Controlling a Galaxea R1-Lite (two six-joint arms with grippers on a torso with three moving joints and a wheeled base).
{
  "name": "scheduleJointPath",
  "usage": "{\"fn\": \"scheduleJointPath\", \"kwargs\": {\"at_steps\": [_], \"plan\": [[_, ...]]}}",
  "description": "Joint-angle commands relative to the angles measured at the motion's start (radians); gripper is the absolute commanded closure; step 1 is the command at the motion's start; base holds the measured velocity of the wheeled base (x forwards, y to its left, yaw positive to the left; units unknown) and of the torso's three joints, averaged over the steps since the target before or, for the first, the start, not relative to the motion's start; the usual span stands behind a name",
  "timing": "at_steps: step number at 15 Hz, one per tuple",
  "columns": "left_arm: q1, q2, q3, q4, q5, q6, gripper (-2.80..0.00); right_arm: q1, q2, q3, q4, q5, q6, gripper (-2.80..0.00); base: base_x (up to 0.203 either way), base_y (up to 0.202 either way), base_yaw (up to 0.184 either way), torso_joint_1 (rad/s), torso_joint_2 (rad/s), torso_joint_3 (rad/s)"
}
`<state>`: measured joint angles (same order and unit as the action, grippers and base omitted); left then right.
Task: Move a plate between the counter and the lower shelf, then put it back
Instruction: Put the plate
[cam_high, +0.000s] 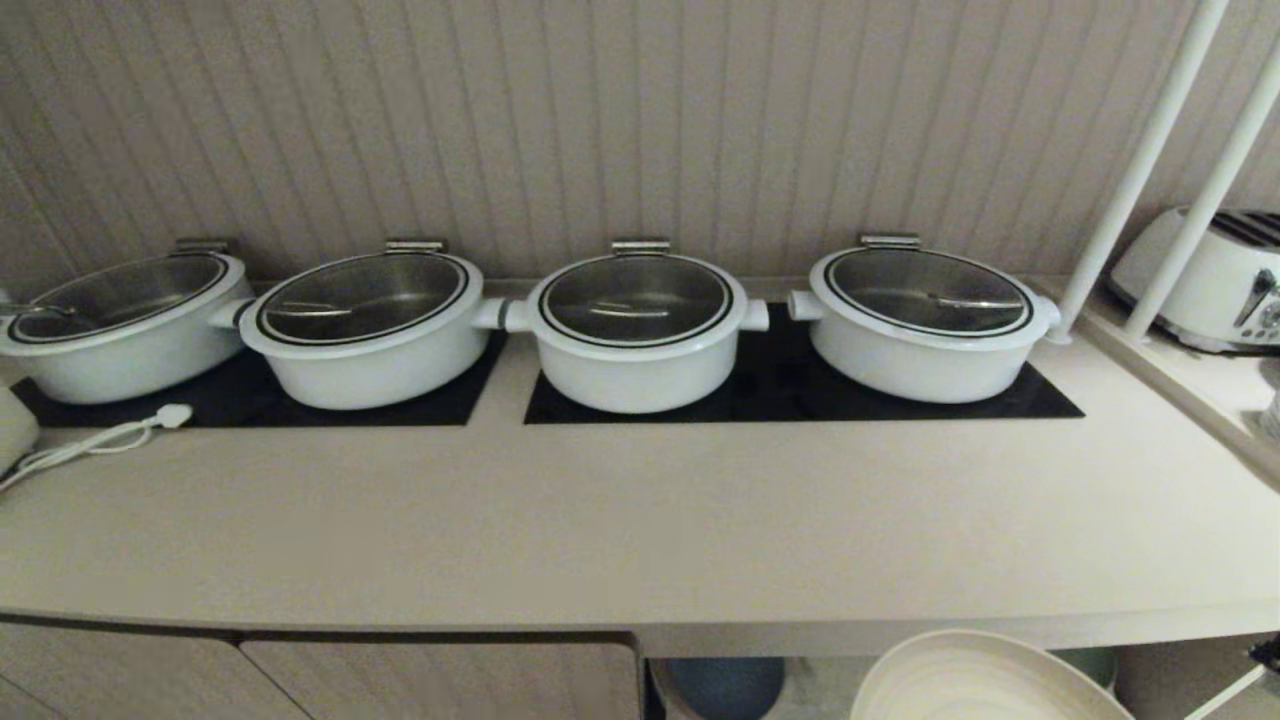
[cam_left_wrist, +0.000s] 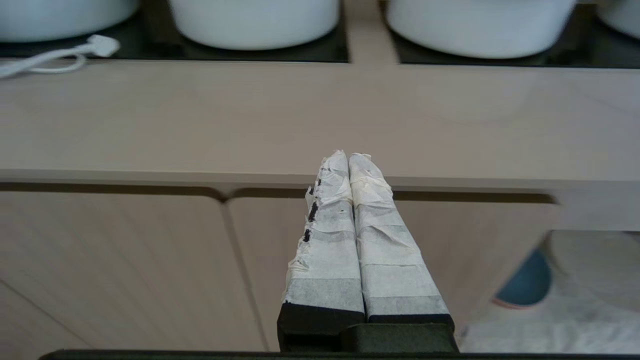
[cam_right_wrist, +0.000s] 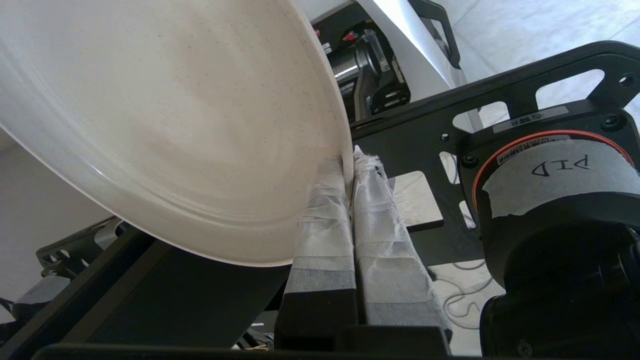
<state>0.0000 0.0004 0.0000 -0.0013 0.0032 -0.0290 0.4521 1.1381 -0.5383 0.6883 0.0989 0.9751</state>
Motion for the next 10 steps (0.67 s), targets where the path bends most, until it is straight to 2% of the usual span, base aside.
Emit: {"fn": "scheduleJointPath", "kwargs": {"at_steps": [1, 6, 10], "plan": [[0.0, 0.0, 0.0, 0.0, 0.0, 0.0, 0.0, 0.0, 0.002, 0.0, 0.004, 0.001, 0.005, 0.0, 0.0, 0.195, 0.003, 0.0, 0.0, 0.002], [0.0, 0.0, 0.0, 0.0, 0.0, 0.0, 0.0, -0.001, 0.002, 0.0, 0.004, 0.001, 0.005, 0.0, 0.0, 0.177, 0.0, 0.002, 0.0, 0.002], [0.0, 0.0, 0.0, 0.0, 0.0, 0.001, 0.0, -0.001, 0.003, -0.003, 0.002, 0.001, 0.002, 0.0, 0.0, 0.015, 0.0, 0.001, 0.0, 0.001]]}}
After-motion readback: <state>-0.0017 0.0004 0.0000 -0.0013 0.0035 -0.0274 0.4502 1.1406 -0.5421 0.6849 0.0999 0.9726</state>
